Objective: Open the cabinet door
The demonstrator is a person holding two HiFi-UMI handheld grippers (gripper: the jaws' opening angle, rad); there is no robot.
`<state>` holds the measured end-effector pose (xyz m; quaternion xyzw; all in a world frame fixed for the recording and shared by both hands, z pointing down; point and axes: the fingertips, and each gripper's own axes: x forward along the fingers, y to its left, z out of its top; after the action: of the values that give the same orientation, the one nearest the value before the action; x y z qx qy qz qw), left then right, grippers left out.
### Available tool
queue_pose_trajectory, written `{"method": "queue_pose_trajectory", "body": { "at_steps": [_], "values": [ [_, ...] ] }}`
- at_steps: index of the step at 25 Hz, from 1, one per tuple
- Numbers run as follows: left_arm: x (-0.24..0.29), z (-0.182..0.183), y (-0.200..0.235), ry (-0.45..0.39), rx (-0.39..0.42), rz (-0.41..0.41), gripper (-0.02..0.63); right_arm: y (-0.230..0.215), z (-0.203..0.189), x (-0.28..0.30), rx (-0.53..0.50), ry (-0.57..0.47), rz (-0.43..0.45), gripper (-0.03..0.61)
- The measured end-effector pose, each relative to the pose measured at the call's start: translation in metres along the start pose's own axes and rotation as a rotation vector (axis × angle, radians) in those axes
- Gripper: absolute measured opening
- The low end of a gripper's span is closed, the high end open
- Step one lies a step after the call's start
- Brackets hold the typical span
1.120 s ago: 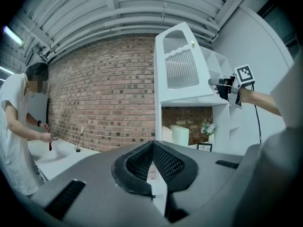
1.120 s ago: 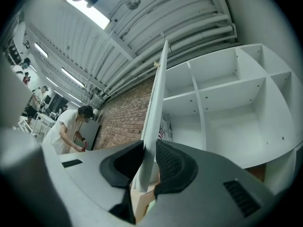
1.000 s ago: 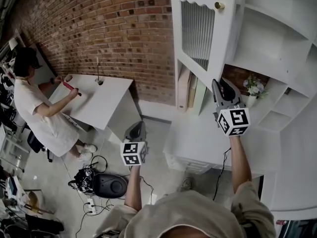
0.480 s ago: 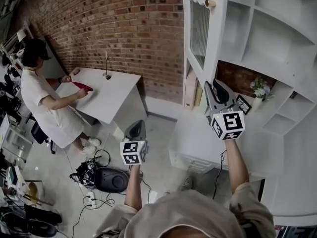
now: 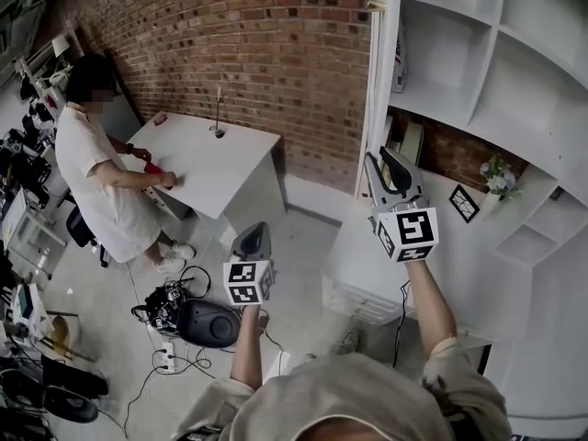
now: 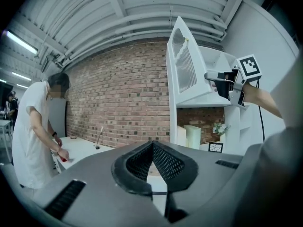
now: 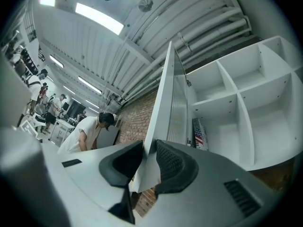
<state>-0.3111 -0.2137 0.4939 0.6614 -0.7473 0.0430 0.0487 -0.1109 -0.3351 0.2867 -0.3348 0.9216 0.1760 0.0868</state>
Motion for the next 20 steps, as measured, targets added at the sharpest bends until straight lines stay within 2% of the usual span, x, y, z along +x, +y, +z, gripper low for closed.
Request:
{"method": "queue_pose_trajectory", "body": {
  "at_steps": [11,20],
  "values": [
    [-0.035,-0.006,0.044,0.014,-0.014,0.125,0.026,0.044,0.0,0.041,0.003,-0.007,0.068,0.107],
    [-0.061,-0.015,0.07,0.021,-0.033,0.215,0.026,0.057,-0.002,0.057,-0.011,-0.016,0.056,0.109]
  ]
}}
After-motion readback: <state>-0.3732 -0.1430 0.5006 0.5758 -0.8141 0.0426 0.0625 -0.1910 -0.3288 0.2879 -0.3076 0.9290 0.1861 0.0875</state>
